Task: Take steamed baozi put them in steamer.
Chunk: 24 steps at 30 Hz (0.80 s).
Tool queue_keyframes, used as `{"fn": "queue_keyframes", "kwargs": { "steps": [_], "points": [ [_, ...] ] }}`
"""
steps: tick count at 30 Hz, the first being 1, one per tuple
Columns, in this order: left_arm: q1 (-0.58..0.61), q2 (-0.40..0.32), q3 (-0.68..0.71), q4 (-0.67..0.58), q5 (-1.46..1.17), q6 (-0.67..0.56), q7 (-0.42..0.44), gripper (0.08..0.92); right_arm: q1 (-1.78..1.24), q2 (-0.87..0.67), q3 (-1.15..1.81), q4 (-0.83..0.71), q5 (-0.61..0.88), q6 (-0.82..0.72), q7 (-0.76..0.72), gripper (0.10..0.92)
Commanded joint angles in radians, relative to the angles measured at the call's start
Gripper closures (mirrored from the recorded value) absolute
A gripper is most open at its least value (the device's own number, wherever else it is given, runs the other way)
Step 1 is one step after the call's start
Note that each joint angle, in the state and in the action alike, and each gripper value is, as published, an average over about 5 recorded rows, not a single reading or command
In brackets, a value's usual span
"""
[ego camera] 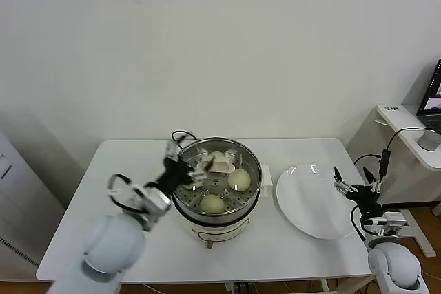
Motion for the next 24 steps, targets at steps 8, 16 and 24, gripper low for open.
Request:
{"fn": "queue_keyframes", "kwargs": {
  "steps": [8,16,24],
  "points": [
    [0.2,0.042,-0.508,0.269,-0.721,-0.073,-0.243,0.177,0.009,0.037,-0.038,0.005,0.067,-0.002,-0.002,0.203],
    [0.238,0.041,-0.471,0.311,-0.7,-0.087,-0.221,0.177,0.01,0.043,-0.036,0.0,0.053,0.001,0.004,0.203],
    [0.246,0.033,-0.454,0.295,-0.702,-0.083,-0.221,0.177,0.007,0.052,-0.02,-0.01,-0.013,0.001,0.025,0.203]
  ]
}}
